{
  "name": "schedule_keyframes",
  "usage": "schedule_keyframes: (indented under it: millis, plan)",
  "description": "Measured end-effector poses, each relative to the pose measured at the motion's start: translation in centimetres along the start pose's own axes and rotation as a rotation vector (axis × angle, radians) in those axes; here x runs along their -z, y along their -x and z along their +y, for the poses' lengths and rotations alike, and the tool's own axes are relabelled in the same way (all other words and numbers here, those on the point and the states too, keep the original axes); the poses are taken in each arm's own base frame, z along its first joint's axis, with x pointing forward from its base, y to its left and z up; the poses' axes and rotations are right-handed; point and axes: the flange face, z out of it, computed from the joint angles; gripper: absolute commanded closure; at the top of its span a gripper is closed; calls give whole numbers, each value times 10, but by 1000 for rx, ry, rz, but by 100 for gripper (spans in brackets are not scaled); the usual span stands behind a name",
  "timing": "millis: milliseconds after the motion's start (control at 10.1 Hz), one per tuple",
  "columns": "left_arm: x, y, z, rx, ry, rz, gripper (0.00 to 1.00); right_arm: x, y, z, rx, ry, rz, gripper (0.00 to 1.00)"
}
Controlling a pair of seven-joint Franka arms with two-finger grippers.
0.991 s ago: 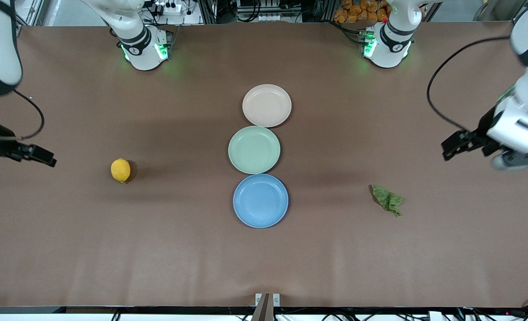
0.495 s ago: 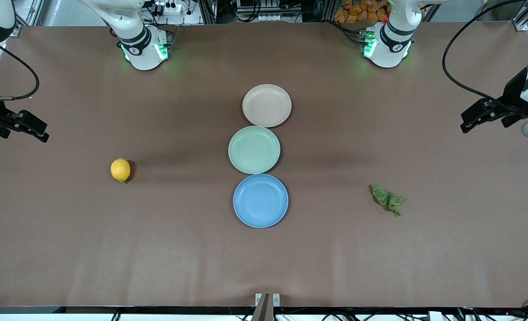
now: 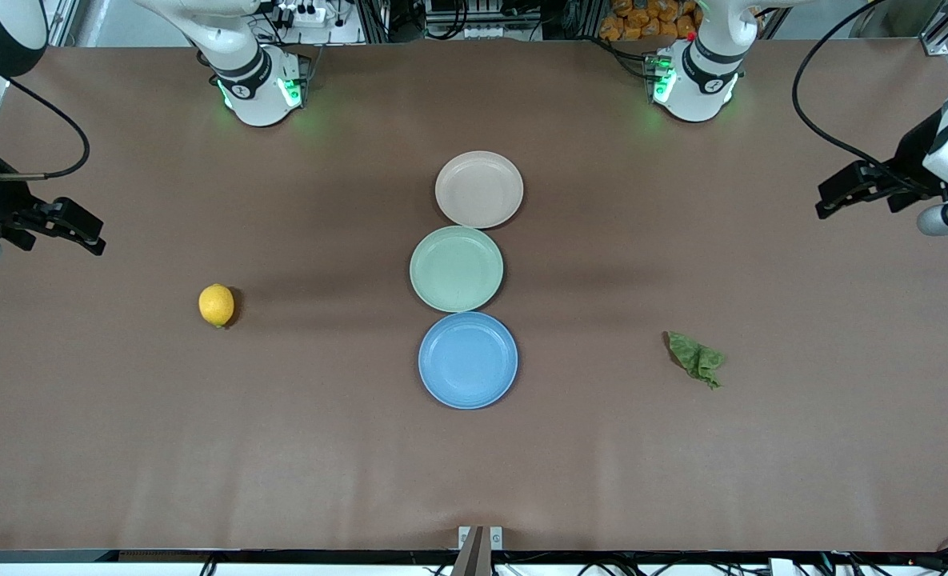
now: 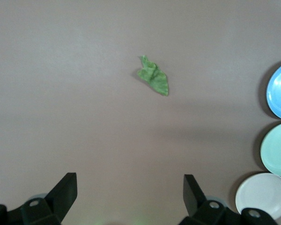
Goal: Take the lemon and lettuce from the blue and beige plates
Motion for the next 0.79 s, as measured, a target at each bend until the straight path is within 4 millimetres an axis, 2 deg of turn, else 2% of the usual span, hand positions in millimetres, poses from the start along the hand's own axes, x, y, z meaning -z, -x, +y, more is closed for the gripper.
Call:
schedule_keyframes:
  millis: [396, 793]
  plan:
    - [-1, 1, 1, -2, 4, -12, 0, 8, -14, -6, 11, -1, 27, 0]
    - [-1, 2, 2, -4, 3, -13, 0, 10, -19, -5, 12, 7, 29, 0]
